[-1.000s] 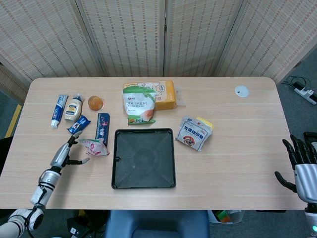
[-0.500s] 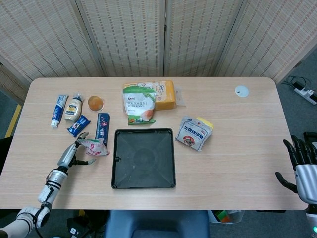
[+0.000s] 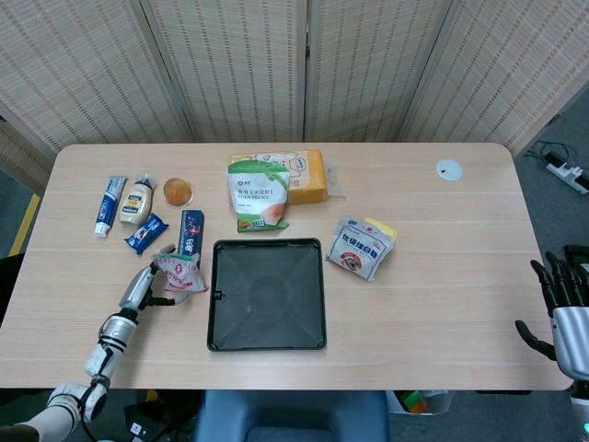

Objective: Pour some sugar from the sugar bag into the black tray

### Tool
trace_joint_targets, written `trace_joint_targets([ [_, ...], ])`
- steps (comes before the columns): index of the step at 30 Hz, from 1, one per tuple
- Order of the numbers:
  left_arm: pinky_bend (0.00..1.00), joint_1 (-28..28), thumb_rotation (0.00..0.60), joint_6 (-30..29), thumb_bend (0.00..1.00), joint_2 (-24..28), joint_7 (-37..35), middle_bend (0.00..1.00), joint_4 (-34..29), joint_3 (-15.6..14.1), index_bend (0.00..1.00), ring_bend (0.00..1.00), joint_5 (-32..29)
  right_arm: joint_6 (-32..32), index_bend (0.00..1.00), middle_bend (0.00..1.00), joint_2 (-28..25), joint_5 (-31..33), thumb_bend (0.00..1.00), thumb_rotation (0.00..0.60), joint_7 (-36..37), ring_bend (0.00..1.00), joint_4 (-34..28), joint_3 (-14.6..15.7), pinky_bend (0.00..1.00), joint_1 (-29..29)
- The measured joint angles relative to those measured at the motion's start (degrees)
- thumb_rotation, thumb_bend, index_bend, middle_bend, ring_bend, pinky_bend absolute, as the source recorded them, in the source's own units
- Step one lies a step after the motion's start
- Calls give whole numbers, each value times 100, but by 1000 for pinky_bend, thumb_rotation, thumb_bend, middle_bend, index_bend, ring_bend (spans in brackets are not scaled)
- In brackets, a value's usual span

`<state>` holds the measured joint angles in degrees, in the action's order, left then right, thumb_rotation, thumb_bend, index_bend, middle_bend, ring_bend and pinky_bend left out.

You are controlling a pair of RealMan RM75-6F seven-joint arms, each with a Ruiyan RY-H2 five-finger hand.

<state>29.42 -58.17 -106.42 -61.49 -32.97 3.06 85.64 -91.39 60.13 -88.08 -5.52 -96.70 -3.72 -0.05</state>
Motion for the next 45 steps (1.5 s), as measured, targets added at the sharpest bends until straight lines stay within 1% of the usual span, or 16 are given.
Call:
trace_joint_targets([
  [5,260,7,600,-20,223,-225,-71,193,318,37,118,233,-51,-9,0,0,-19,-3,255,600,-16,40,-20,-7,0,6],
  [8,275,5,600,-35,223,-355,-117,245,539,42,182,272,-66,-14,0,0,-28,-1,256,600,-20,39,-29,-11,0,12],
  [12,315,-12,600,-81,223,-537,-166,323,841,53,289,336,-89,-10,0,0,-35,13,256,600,-22,39,-35,-21,0,13],
  [15,343,-21,600,-89,224,-644,-215,365,1015,66,351,376,-111,-5,0,0,-43,14,256,600,-23,38,-42,-25,0,13],
  [18,362,-29,600,-101,225,-759,-284,410,1188,99,397,419,-151,-10,0,0,-52,20,255,600,-25,40,-50,-31,0,16],
  [25,400,-25,600,-101,236,-948,-471,483,1421,150,466,485,-205,-18,0,0,-65,25,256,600,-50,39,-76,-42,0,21],
  [28,409,-24,600,-101,325,-993,-566,518,1477,149,497,509,-204,-21,0,0,-77,38,255,600,-71,40,-100,-52,0,23],
  [30,415,-21,600,-93,426,-1011,-638,538,1508,135,512,529,-192,-26,0,0,-84,41,255,600,-85,40,-116,-58,0,25],
  [33,430,-15,600,-78,531,-1041,-722,569,1587,87,531,560,-147,-26,0,0,-91,45,256,600,-106,40,-135,-67,0,21],
  [36,445,-12,600,-80,606,-1069,-795,598,1639,67,559,588,-128,-11,0,0,-92,51,256,600,-124,40,-148,-73,0,13],
  [39,461,-11,600,-104,655,-1085,-882,652,1668,75,599,638,-132,-3,0,0,-89,55,256,600,-132,40,-154,-84,0,2],
  [45,496,-35,600,-261,696,-1089,-1037,725,1683,80,663,711,-122,21,0,0,-52,59,255,600,-129,48,-133,-97,0,-22],
])
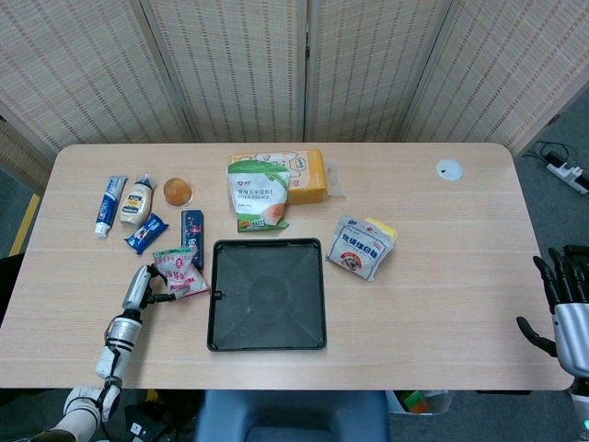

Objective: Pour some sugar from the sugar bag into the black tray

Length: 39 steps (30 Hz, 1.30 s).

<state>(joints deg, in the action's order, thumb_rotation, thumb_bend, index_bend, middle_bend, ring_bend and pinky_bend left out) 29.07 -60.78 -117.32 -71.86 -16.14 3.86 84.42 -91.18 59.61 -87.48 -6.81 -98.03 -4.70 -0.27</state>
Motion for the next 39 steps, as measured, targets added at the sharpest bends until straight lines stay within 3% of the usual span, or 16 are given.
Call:
trace_joint_targets([
  [9,513,-17,600,-582,717,146,-113,765,-77,-50,696,751,128,-45,0,0,44,-59,255,600,7,49,21,-19,0,-14],
  [15,571,19,600,-1085,720,403,289,776,-75,-70,702,761,227,-53,0,0,87,-113,256,600,48,49,67,-19,0,-35],
  [27,600,220,600,-2024,734,1357,1889,781,-676,-394,701,764,767,14,0,0,157,-237,255,600,130,50,155,-18,0,-135],
  [39,604,492,600,-2014,743,2226,4226,800,-2493,-743,699,778,1263,-55,0,0,188,-279,256,600,318,51,293,11,0,-109],
])
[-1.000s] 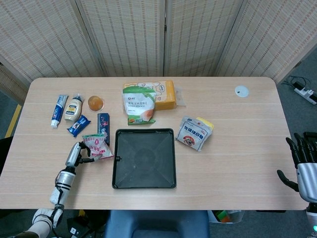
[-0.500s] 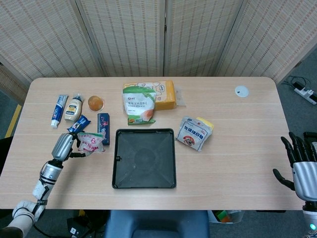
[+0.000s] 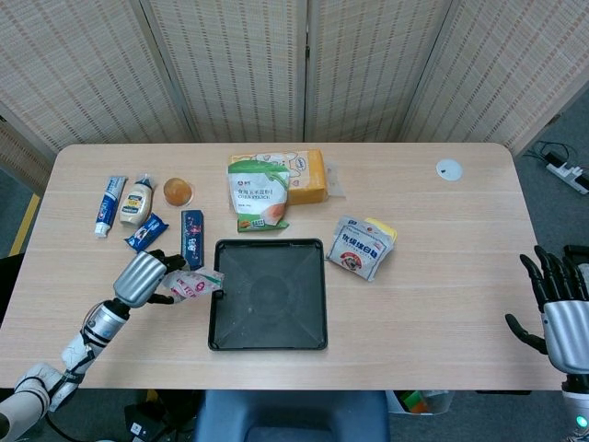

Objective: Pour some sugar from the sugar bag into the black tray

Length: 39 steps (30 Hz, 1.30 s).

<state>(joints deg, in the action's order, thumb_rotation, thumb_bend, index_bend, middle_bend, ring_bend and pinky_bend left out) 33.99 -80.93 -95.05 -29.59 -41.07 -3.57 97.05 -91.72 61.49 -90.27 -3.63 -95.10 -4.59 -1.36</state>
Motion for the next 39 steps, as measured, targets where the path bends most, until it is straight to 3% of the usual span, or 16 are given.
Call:
trace_joint_targets([
  [4,609,55,600,107,746,274,237,799,-706,56,697,777,-53,11,0,0,17,5,255,600,67,50,52,24,0,10],
  [8,609,109,600,266,745,458,458,800,-995,22,695,775,-21,0,0,0,39,3,256,600,113,51,101,30,0,17],
  [19,609,326,600,1002,744,980,2578,800,-1798,-141,682,774,152,-68,0,0,26,-33,255,600,156,50,133,24,0,31],
  [23,611,402,600,1160,744,1134,2946,800,-2162,-128,681,775,176,-83,0,0,47,-31,256,600,186,49,158,30,0,44],
  [39,612,447,600,1587,744,1331,4518,800,-2724,-29,690,774,64,-115,0,0,47,-21,256,600,247,50,212,38,0,75],
])
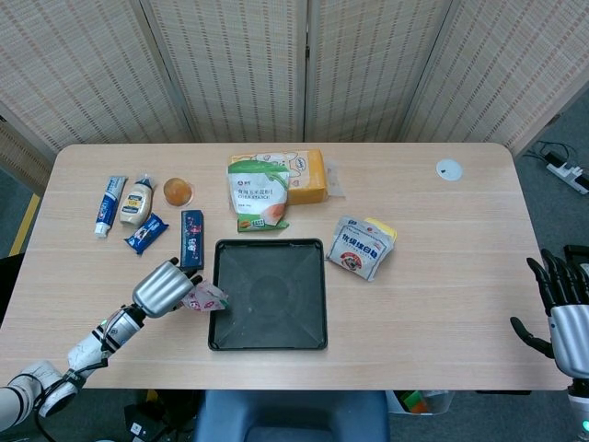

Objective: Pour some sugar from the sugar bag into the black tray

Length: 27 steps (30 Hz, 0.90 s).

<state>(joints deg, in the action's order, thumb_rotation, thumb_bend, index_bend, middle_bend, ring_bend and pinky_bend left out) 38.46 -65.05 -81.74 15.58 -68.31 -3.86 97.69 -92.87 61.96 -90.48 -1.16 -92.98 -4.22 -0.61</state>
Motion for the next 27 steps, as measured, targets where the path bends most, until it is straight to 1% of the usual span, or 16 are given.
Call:
trace_joint_targets([
  [5,612,22,600,161,744,61,411,800,-184,17,690,774,-37,-5,0,0,-6,0,255,600,-8,49,-6,2,0,6],
  [15,620,-19,600,117,743,57,728,804,-344,129,695,777,-115,-27,0,0,-21,6,256,600,-22,49,-15,3,0,27],
  [22,620,-9,600,391,743,60,1493,804,-444,98,696,777,-157,-27,0,0,-26,1,256,600,-35,49,-35,-3,0,24],
  [27,620,31,600,528,743,69,1668,804,-579,91,696,777,-171,-23,0,0,-28,-7,256,600,-49,49,-52,-5,0,17],
])
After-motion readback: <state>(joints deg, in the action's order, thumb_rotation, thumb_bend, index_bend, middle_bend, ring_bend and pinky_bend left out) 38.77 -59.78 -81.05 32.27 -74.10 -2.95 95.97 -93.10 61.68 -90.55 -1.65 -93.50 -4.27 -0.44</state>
